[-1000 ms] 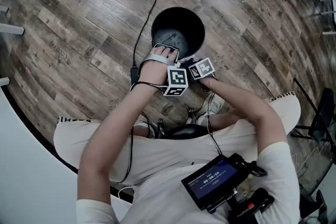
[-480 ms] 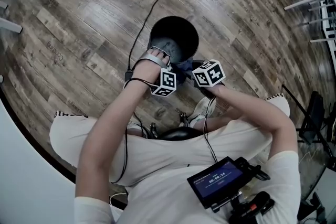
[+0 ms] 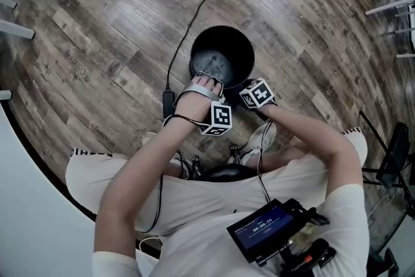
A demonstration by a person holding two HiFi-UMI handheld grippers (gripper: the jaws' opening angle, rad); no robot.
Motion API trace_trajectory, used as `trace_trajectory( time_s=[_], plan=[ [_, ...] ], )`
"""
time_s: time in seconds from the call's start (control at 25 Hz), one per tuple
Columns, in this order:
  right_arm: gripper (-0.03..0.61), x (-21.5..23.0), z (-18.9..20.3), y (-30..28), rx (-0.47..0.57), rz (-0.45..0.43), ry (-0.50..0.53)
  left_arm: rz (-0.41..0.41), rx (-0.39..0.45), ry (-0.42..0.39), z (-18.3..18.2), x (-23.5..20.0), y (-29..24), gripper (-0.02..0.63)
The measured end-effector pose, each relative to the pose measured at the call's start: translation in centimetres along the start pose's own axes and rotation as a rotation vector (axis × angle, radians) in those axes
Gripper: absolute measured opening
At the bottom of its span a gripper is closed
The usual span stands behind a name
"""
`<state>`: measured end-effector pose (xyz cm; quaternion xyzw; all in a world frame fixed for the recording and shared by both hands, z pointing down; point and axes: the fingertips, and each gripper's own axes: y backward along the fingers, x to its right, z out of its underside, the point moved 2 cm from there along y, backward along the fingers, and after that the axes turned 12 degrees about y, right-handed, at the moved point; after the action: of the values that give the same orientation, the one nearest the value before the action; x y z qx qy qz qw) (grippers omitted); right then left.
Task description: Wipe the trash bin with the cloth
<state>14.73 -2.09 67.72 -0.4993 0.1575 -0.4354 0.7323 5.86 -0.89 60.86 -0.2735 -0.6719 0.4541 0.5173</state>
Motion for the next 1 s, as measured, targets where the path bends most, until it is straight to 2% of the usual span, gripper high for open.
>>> trace_trajectory(
  time_s=[0.32,0.6,0.76,0.88,1.0],
  plan=[
    [0.097,3.0,4.1,-7.5,-0.045,0.016,0.084,-0.027,-0.011,0.048,0.1,-0.1,0.1,0.123],
    [0.097,4.3,5.4,-8.7,-0.021,0.021,-0.023,-0.069,-0.018,0.076,0.1,0.2,0.3,0.126],
    [0.097,2.1,5.7,-5.5,-0.075,-0.014,-0.123,-0.042,-0.027,0.094,0.0,-0.4,-0.3,0.135],
    [0.097,-0.8,4.6,-0.8,-0.068,-0.064,-0.193,-0.031,-0.034,0.102,-0.3,-0.5,-0.3,0.135],
    [0.097,-4.2,2.6,3.5,-0.009,-0.130,-0.171,-0.020,-0.032,0.107,-0.5,-0.1,-0.3,0.135]
  ],
)
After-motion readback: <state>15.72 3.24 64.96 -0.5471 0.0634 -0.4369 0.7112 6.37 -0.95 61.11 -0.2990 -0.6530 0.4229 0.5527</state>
